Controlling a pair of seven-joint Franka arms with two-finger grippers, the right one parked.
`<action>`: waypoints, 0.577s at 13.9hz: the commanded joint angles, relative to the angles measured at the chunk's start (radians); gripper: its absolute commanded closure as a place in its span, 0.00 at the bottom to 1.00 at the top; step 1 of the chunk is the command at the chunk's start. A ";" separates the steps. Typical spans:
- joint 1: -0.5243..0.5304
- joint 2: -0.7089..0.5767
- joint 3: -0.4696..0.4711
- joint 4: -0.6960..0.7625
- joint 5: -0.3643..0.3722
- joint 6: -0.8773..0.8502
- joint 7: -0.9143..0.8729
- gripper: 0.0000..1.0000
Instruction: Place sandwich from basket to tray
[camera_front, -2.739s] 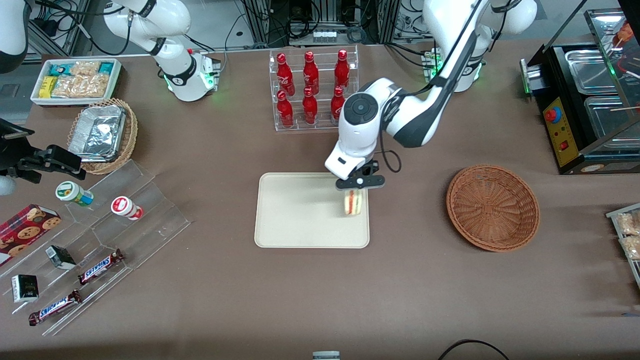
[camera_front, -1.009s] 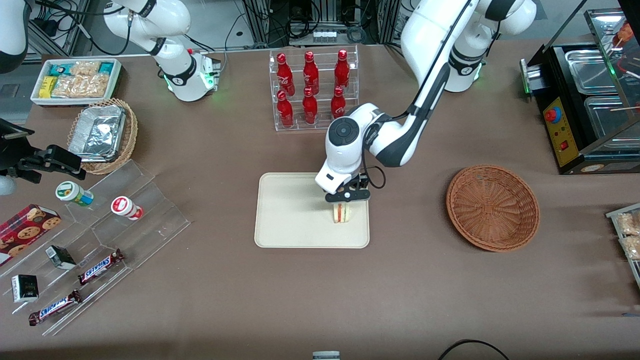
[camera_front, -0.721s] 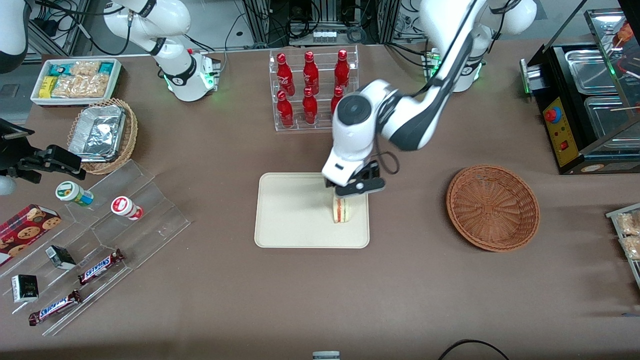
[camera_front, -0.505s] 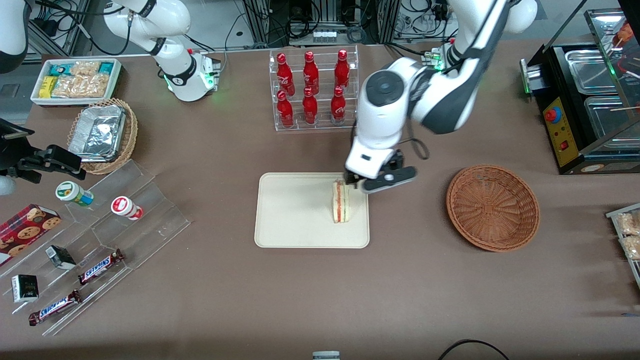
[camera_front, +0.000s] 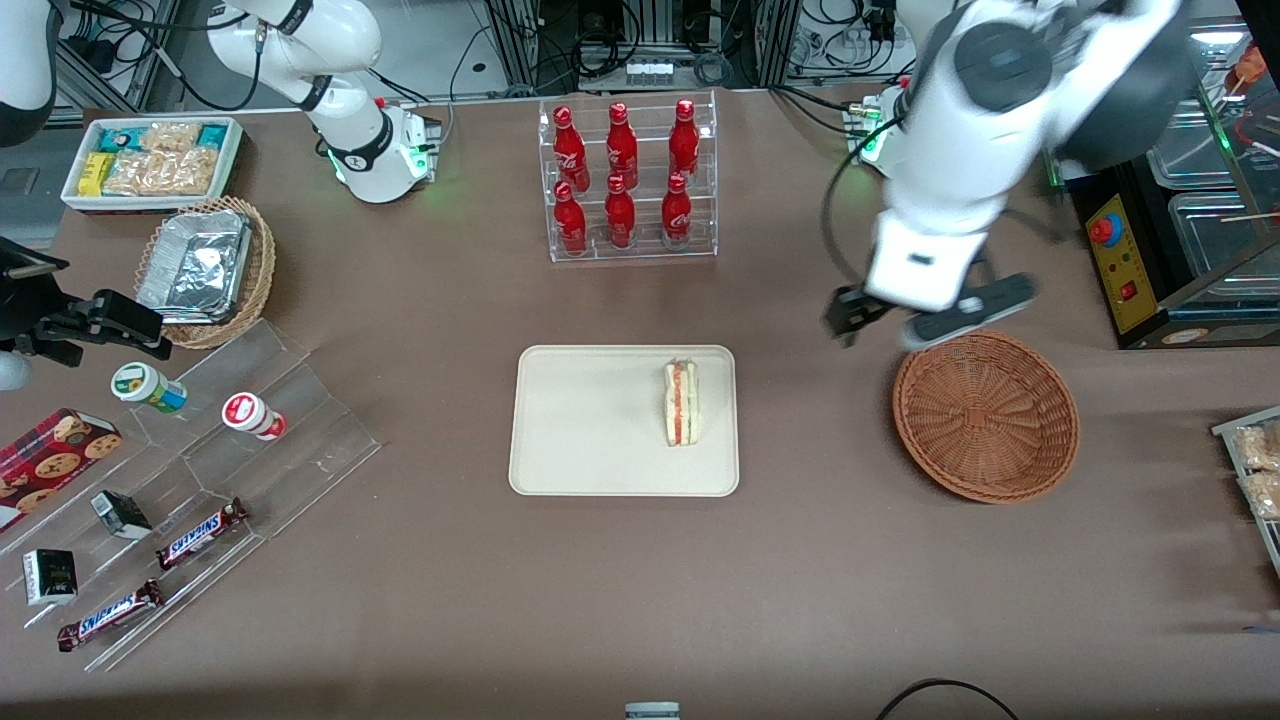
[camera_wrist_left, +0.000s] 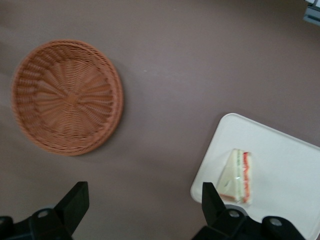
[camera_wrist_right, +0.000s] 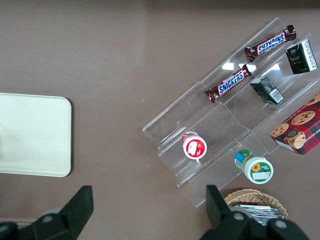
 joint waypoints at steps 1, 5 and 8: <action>0.100 -0.052 -0.015 -0.031 -0.033 -0.053 0.146 0.00; 0.239 -0.071 -0.026 -0.038 -0.085 -0.094 0.336 0.00; 0.348 -0.089 -0.064 -0.069 -0.111 -0.092 0.424 0.00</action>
